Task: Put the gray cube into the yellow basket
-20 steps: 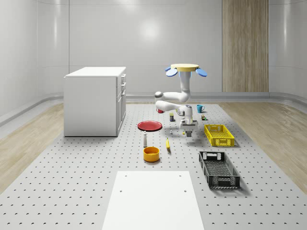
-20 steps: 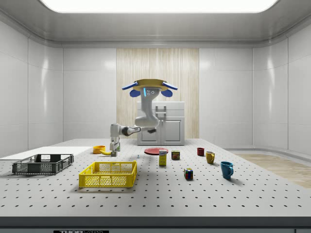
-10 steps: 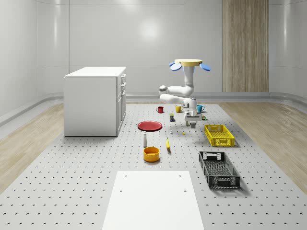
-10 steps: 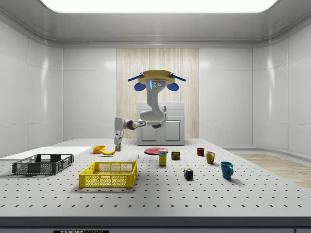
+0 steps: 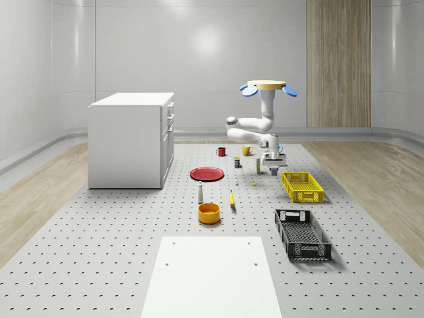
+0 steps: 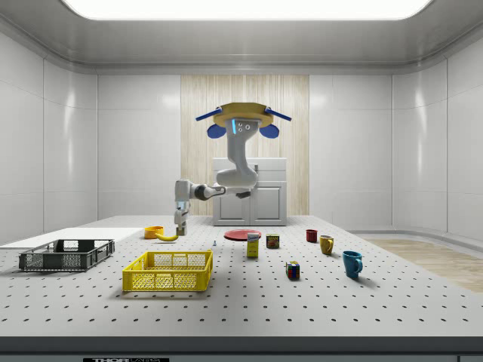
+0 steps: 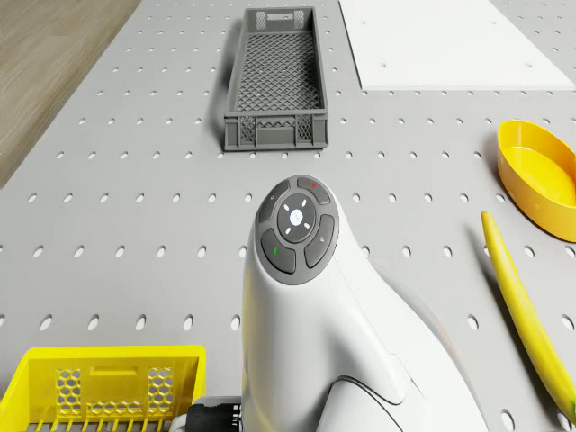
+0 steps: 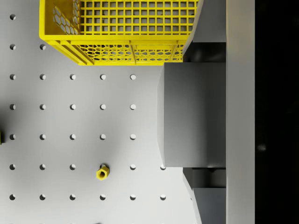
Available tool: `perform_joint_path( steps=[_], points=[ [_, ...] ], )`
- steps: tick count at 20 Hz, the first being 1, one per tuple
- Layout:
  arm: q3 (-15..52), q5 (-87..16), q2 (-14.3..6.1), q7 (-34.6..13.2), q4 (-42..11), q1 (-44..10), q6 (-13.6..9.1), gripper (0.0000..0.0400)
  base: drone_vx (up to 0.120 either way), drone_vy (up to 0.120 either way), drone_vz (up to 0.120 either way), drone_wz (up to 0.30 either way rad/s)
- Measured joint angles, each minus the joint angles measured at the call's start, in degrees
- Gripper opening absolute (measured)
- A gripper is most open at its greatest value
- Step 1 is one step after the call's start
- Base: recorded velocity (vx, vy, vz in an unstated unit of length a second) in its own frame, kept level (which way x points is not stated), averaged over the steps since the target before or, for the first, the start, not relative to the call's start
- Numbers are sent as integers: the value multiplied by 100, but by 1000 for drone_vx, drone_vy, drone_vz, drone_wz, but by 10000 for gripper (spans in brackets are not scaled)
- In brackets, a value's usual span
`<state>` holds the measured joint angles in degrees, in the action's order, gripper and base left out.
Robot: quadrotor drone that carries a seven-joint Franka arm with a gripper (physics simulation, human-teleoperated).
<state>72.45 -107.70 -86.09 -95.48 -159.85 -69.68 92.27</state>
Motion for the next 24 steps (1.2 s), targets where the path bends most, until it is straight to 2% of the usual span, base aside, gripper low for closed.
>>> perform_joint_path(
  steps=[10,15,24],
  points=[
    [5,16,-35,-9,2,-12,32,251,0,120,0,0],
    [7,23,-51,-13,3,-17,47,251,-96,120,0,0],
    [9,34,-77,-19,4,-25,71,251,0,120,0,0]
  ],
)
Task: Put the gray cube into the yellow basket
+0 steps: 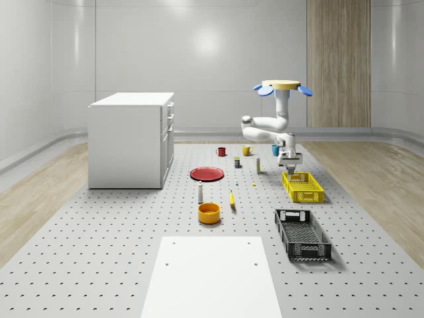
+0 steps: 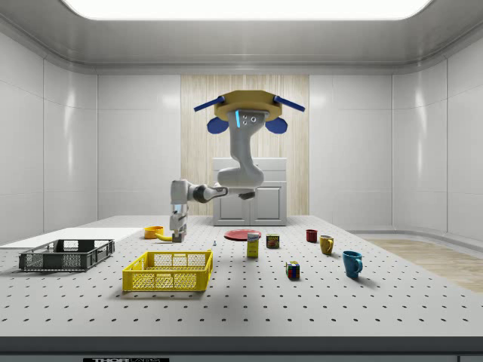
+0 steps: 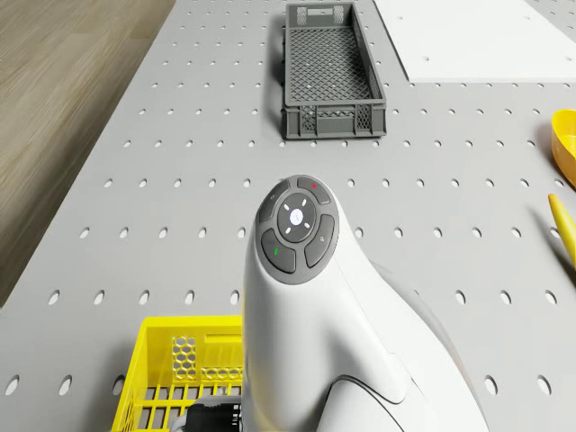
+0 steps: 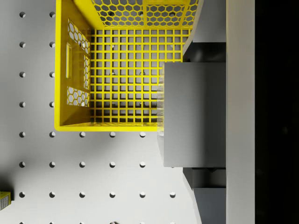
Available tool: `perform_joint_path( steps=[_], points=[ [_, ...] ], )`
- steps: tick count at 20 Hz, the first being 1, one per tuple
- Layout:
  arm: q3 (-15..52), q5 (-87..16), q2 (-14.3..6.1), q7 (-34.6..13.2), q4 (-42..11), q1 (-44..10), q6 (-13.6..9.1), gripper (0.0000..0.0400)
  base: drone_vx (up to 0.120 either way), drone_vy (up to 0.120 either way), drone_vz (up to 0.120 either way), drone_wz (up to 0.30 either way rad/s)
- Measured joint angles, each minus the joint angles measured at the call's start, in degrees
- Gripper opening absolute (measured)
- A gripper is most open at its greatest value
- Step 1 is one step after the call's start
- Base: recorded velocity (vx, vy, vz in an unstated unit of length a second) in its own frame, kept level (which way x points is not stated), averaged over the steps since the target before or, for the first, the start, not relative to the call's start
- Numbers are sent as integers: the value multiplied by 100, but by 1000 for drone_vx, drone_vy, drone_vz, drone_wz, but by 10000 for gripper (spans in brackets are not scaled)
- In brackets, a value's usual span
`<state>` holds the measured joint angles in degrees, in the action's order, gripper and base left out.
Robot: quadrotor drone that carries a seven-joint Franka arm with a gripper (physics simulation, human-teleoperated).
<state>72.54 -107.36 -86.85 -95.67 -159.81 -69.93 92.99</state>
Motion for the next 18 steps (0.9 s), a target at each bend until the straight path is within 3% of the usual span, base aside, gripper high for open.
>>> perform_joint_path(
  steps=[7,13,18],
  points=[
    [2,8,-18,-4,1,-6,17,251,0,120,-57,0],
    [3,14,-32,-8,2,-10,30,251,0,120,-120,0],
    [-161,-135,-41,-9,52,-42,108,251,0,0,-8,0]
  ],
)
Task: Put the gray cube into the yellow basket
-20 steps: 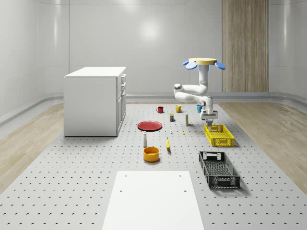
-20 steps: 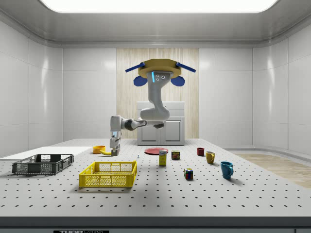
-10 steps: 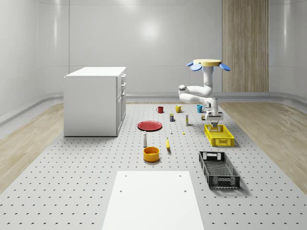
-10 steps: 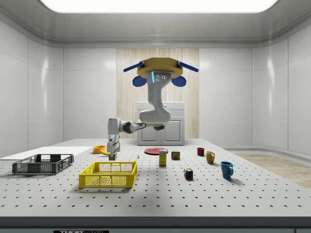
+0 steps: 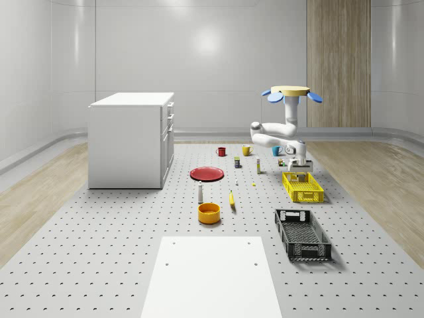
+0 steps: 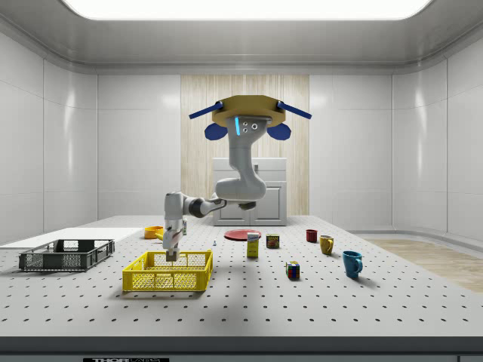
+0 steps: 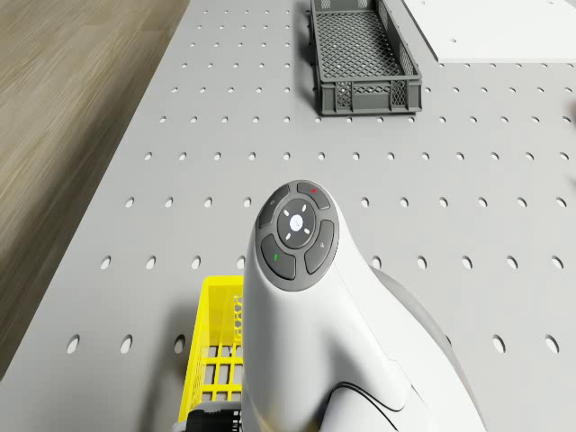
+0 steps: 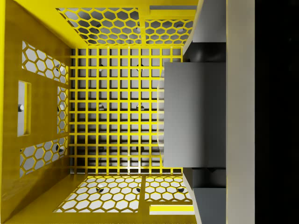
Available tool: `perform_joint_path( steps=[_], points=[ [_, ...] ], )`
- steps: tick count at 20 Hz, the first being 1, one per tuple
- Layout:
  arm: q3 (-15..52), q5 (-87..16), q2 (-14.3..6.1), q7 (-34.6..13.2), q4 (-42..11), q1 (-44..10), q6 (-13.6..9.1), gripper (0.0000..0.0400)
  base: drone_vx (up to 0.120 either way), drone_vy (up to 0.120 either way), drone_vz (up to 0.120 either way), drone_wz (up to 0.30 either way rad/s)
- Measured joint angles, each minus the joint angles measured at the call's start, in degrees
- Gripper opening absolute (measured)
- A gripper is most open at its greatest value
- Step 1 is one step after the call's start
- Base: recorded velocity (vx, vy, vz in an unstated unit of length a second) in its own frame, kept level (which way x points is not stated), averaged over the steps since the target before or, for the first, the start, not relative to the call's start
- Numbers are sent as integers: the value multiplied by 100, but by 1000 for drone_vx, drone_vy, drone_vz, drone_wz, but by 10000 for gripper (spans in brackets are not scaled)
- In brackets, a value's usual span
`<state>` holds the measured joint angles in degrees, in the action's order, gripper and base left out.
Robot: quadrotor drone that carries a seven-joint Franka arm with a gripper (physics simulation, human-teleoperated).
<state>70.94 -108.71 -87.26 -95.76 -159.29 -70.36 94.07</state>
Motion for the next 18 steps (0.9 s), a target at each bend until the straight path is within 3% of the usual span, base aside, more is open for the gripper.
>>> perform_joint_path(
  steps=[13,18],
  points=[
    [-912,-855,99,10,386,-203,381,251,0,0,0,0],
    [-1044,-991,157,24,456,-221,407,353,0,0,0,0]
  ],
)
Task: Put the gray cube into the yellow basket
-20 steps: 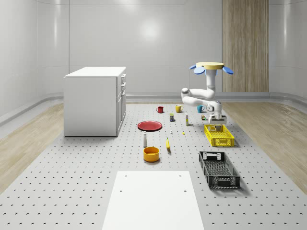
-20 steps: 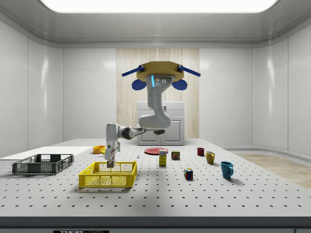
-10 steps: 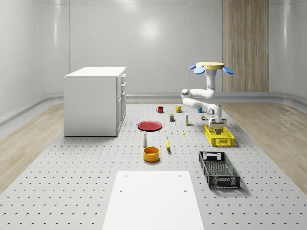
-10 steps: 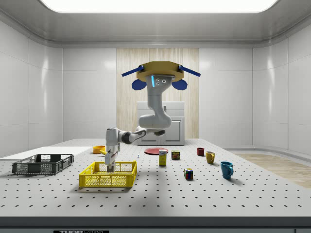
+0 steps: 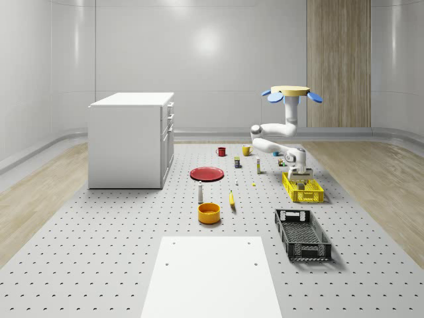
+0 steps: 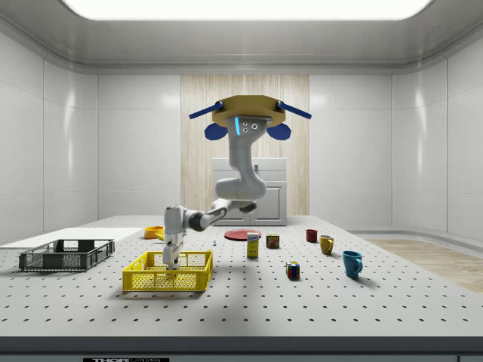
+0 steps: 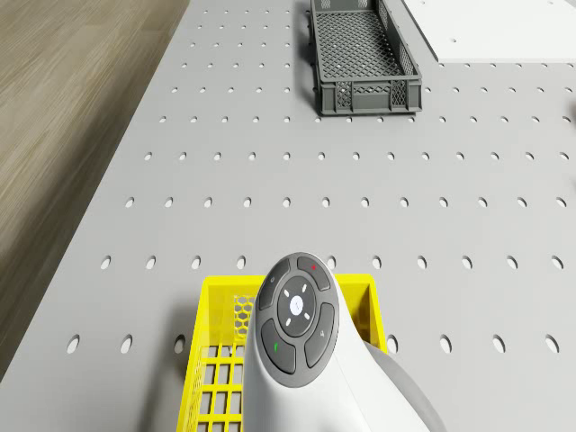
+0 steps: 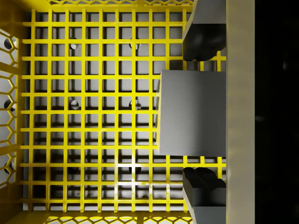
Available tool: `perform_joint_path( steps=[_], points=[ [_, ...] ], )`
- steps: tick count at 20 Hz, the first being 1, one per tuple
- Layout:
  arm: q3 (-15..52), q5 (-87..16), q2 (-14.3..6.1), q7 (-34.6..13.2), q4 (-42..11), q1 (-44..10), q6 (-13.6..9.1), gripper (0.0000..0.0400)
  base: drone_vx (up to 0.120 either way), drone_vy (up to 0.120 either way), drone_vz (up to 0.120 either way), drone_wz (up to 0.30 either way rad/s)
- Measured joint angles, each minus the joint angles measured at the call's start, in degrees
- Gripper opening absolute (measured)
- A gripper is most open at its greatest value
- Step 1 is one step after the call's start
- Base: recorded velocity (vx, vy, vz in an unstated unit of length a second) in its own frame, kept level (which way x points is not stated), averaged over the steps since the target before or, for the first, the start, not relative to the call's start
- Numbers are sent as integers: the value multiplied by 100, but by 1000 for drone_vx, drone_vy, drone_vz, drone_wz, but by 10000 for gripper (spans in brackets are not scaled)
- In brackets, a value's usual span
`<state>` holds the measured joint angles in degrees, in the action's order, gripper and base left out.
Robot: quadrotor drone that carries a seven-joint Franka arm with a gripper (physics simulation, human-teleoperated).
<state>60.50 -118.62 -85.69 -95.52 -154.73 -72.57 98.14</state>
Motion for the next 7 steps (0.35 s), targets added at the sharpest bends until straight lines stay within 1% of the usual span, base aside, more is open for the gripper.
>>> perform_joint_path(
  steps=[3,7],
  points=[
    [104,87,6,9,-63,45,-74,378,0,0,0,0],
    [214,180,12,16,-125,88,-148,390,0,0,0,0]
  ],
)
